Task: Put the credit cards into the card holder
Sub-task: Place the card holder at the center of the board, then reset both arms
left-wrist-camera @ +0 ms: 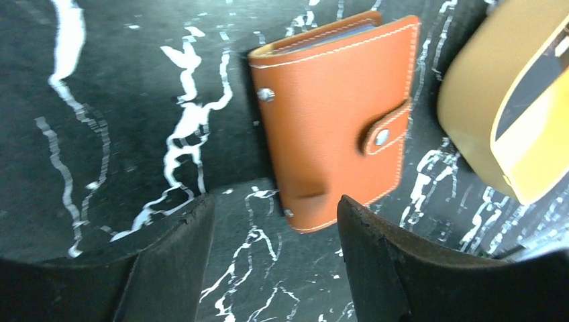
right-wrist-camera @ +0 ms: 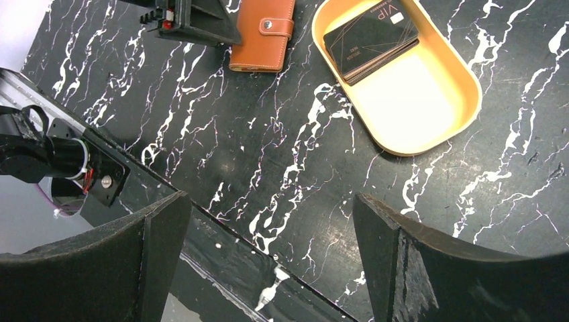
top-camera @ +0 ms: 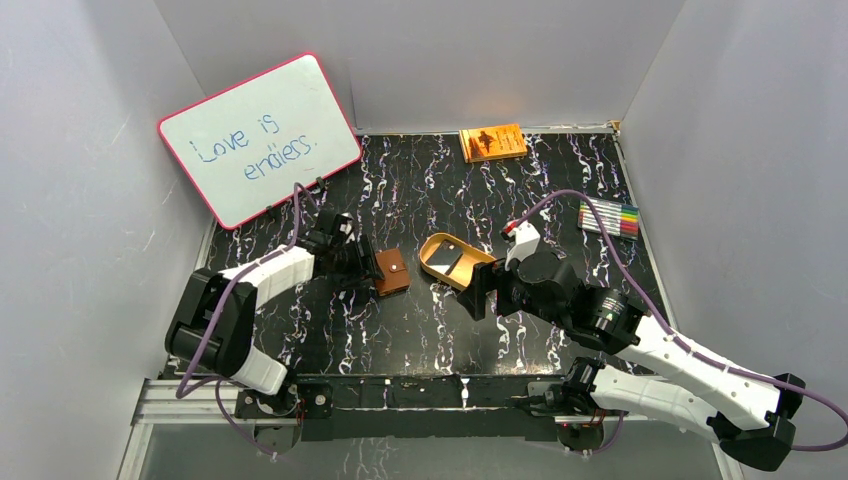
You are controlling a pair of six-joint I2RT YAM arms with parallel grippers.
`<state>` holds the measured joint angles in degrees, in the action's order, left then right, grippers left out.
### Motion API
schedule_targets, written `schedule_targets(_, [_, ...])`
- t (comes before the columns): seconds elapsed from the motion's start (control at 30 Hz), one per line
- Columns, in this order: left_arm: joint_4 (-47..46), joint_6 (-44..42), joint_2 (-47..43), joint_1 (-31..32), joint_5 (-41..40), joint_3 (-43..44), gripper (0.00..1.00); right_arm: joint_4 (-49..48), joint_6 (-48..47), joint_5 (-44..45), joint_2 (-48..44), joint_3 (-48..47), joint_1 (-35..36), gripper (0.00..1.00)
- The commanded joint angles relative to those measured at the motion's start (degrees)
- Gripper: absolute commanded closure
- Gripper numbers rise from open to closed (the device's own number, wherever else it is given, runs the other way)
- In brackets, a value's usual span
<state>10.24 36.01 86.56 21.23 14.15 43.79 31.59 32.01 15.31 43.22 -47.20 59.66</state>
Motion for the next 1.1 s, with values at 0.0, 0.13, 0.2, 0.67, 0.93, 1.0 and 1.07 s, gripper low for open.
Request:
schedule_targets(0.0, [8.04, 0.25, -3.34, -0.27, -10.26, -0.76, 0.34, 0.86, 1.0, 3.46, -0.26, -2.03, 0.09, 0.01])
schedule_targets(0.13, [12.22, 2.14, -8.02, -0.64, -13.3, 0.34, 0.31, 4.09, 3.13, 7.42, -0.07, -3.24, 0.07, 0.01])
schedule_targets(0.2, [13.99, 3.05, -12.07, -0.73, -13.36, 0.77, 0.28, 4.8, 4.81, 9.83, -0.13, -3.74, 0.1, 0.01])
schedule_targets(0.67, [22.59, 18.29, -30.14, -0.67, -20.03, 1.01, 0.09, 23.46, 28.92, 31.35, 15.06, -14.74, 0.05, 0.01])
schedule_targets(0.93, [21.19, 5.7, -27.14, -0.62, -8.18, 2.01, 0.07, 16.71, 20.9, 28.44, 18.24, -12.11, 0.01, 0.01])
schedule_targets(1.0, [18.91, 4.75, -28.4, -0.67, -7.79, -0.11, 0.07, 9.29, 16.41, 26.59, 15.31, -7.94, -0.03, 0.01])
schedule_targets(1.07, [15.7, 5.02, -31.69, -0.66, -8.3, -2.63, 0.07, 2.53, 13.05, 25.71, 12.23, -4.15, -0.16, 0.01])
